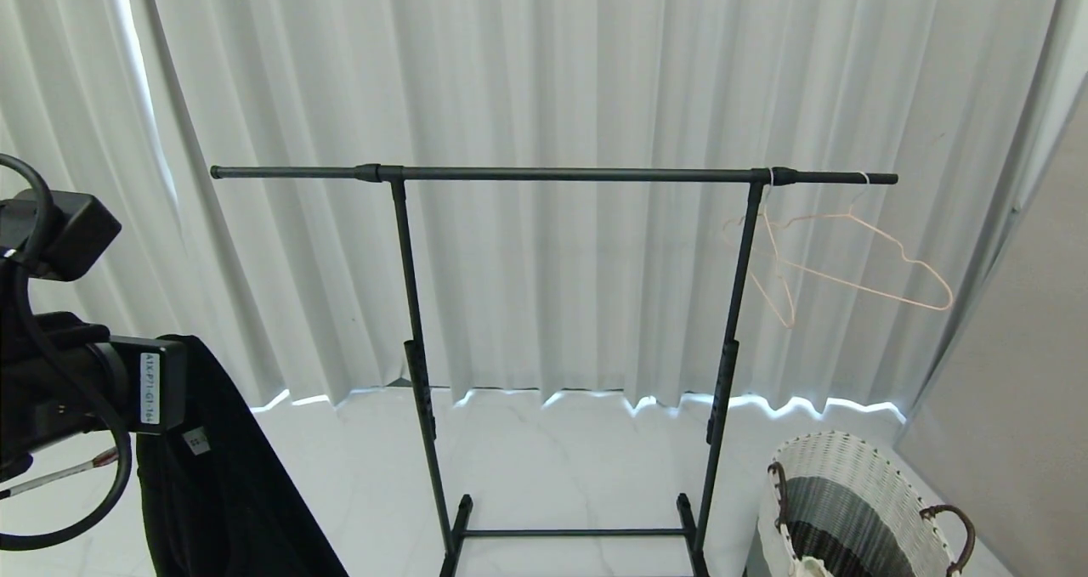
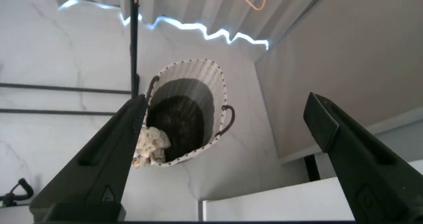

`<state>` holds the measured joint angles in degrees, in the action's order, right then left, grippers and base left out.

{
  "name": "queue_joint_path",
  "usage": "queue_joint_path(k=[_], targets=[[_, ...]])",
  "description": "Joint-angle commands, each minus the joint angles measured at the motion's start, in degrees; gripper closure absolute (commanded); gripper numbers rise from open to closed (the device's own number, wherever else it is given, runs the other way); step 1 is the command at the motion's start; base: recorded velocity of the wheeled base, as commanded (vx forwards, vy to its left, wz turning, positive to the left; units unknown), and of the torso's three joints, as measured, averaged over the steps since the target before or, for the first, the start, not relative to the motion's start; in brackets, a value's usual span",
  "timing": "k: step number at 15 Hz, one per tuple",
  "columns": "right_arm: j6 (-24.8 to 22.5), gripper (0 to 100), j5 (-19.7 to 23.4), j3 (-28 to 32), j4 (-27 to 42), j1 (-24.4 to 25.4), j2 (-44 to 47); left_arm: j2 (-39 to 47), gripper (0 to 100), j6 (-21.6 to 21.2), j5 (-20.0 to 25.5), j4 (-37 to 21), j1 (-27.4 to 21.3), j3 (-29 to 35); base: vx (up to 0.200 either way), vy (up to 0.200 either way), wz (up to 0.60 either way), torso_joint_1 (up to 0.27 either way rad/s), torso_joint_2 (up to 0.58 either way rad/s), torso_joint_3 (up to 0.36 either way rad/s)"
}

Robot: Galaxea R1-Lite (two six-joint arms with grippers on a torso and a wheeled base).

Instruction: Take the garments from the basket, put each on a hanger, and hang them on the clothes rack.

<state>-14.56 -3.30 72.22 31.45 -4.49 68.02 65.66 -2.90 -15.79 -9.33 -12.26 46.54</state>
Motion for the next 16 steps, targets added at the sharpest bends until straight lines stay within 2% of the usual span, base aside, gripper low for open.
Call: queue_joint_path(k=[1,3,13,15,16], targets=[[-0.2,0,0.1,-0.5,-0.7,0.0,0.0,-0.3,100,0.0,0.1,0.1,0.0,0.5,0.2,-0.2,0.0,0.1,-0.2,-0.115],[-0.3,0,0.1,-0.5,-1.1,0.0,0.0,-0.4,100,0.0,0.1,0.1,0.0,0.5,0.2,-0.2,0.0,0.039,-0.1,-0.044],[-0.8,0,0.2,-0.7,-1.1,0.2,0.1,-2.1,100,0.0,0.1,0.2,-0.2,0.8,0.0,-0.2,0.0,0.008,0.0,-0.006],[-0.8,0,1.8,-0.6,-1.2,0.2,0.2,-2.0,100,0.0,0.1,0.2,-0.2,0.8,0.0,-0.2,0.0,0.002,0.01,0.002],[-0.8,0,2.9,-0.6,-1.2,0.2,0.2,-1.9,100,0.0,0.1,0.2,-0.2,0.9,0.2,0.0,0.0,0.002,0.0,-0.002]])
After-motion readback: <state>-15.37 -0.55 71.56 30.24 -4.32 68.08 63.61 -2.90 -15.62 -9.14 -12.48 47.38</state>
